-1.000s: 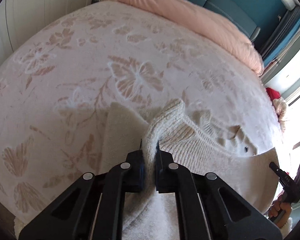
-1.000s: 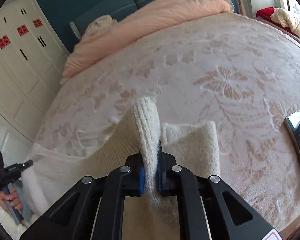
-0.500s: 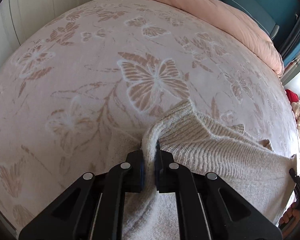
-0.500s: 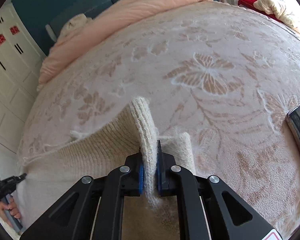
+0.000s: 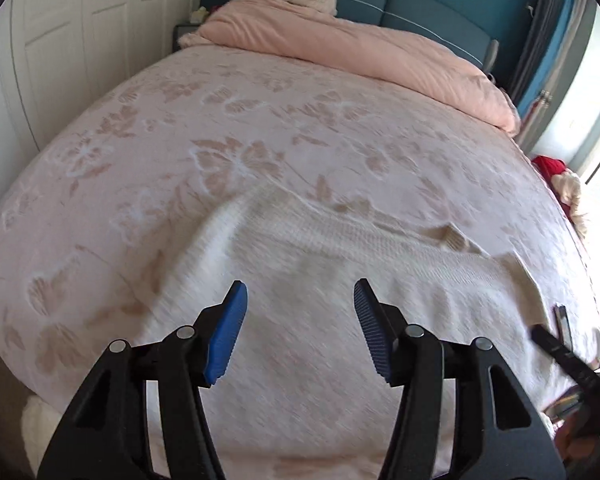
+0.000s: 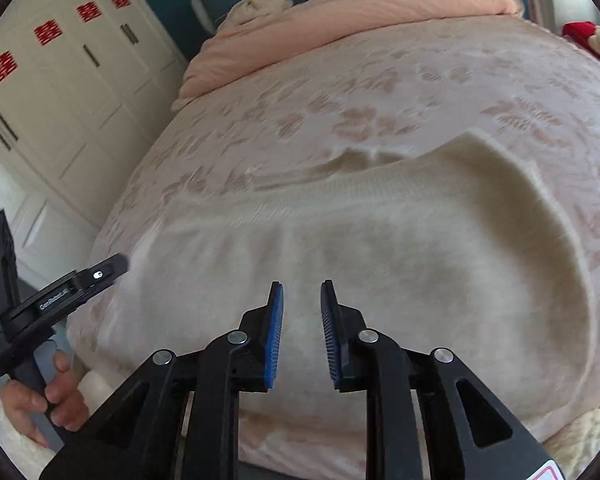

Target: Fold small clothes

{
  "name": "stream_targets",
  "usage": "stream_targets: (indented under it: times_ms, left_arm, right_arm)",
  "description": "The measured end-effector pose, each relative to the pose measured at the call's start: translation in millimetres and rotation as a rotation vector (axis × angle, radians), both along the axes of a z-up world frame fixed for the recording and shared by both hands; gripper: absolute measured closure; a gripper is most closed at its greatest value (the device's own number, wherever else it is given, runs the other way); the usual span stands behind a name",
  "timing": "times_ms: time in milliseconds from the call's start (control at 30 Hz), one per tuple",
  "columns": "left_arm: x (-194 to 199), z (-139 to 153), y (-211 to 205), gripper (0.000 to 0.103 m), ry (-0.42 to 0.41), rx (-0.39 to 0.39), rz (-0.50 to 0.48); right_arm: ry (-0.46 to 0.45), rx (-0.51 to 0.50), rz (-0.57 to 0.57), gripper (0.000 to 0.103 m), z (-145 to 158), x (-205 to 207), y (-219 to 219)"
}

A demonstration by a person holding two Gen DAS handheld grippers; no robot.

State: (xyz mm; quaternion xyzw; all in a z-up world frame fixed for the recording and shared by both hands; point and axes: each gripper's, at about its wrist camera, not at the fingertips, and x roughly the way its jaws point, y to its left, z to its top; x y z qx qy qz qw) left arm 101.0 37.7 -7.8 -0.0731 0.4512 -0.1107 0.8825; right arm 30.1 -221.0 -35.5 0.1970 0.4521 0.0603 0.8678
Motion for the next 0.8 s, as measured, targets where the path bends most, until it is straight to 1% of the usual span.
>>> stream_targets:
  times_ms: [33, 67, 100, 133, 167, 200, 233, 300, 333, 400, 433, 467, 500, 533, 567, 600, 633, 700, 767, 800]
  left_arm:
    - [-9, -12, -13, 0.049, 0.030, -0.009, -0.018]
    - [-15, -25, -24, 0.049, 0.057, 0.004, -0.029]
    - [-19, -37, -30, 0.049, 0.080, 0.037, -0.035]
    - [-22, -49, -31, 0.050, 0.098, 0.078, -0.036]
    - [-24, -56, -25, 0.049, 0.100, 0.116, -0.023]
    - [-25, -60, -13, 0.049, 0.108, 0.130, -0.001]
    - [-25, -61, 2, 0.051, 0.116, 0.117, 0.015]
    - [-26, -63, 35, 0.052, 0.120, 0.136, 0.060]
    - [-26, -66, 49, 0.055, 0.126, 0.122, 0.063]
    - [-29, -70, 68, 0.057, 0.133, 0.038, 0.046]
    - [-31, -67, 69, 0.058, 0.129, 0.030, 0.040]
    - [-34, -62, 69, 0.058, 0.123, 0.022, 0.046]
    - [-39, -53, 71, 0.056, 0.111, -0.004, 0.060]
    - [-44, -45, 75, 0.041, 0.091, -0.027, 0.091]
    - [-50, -38, 82, 0.021, 0.072, -0.038, 0.139]
    - [-55, -34, 90, 0.016, 0.066, -0.045, 0.192]
    - [-59, -34, 99, 0.015, 0.078, -0.069, 0.233]
    - [-62, -51, 116, 0.014, 0.169, -0.147, 0.274]
    - [-62, -73, 128, 0.014, 0.252, -0.231, 0.346]
    - [-62, -82, 132, 0.014, 0.272, -0.299, 0.367]
  right_arm:
    - [0.023, -0.006, 0.035, 0.089, -13, 0, 18]
    - [0.050, -0.027, 0.057, 0.089, -25, -1, 30]
    - [0.063, -0.065, 0.061, 0.094, -32, -3, 34]
    - [0.051, -0.073, 0.058, 0.100, -34, -9, 28]
    - [0.056, -0.065, 0.031, 0.103, -33, -15, 13]
    - [0.069, -0.060, -0.018, 0.103, -32, -23, -8]
    - [0.081, -0.069, -0.075, 0.103, -32, -33, -31]
    - [0.131, -0.143, -0.186, 0.103, -40, -54, -77]
    - [0.153, -0.129, -0.202, 0.103, -48, -65, -98]
    - [0.173, -0.021, -0.234, 0.103, -54, -82, -125]
    - [0.166, -0.011, -0.244, 0.099, -48, -87, -127]
    - [0.150, -0.055, -0.253, 0.090, -39, -91, -124]
    - [0.125, -0.114, -0.279, 0.071, -27, -98, -122]
    - [0.104, -0.121, -0.303, 0.050, -21, -104, -120]
    - [0.093, -0.091, -0.331, 0.045, -17, -112, -124]
    - [0.098, -0.054, -0.363, 0.043, -18, -119, -128]
    - [0.123, -0.011, -0.383, 0.043, -24, -125, -131]
    - [0.178, 0.084, -0.384, 0.043, -43, -123, -129]
    - [0.219, 0.119, -0.374, 0.043, -57, -112, -124]
    - [0.213, 0.143, -0.359, 0.040, -60, -104, -122]
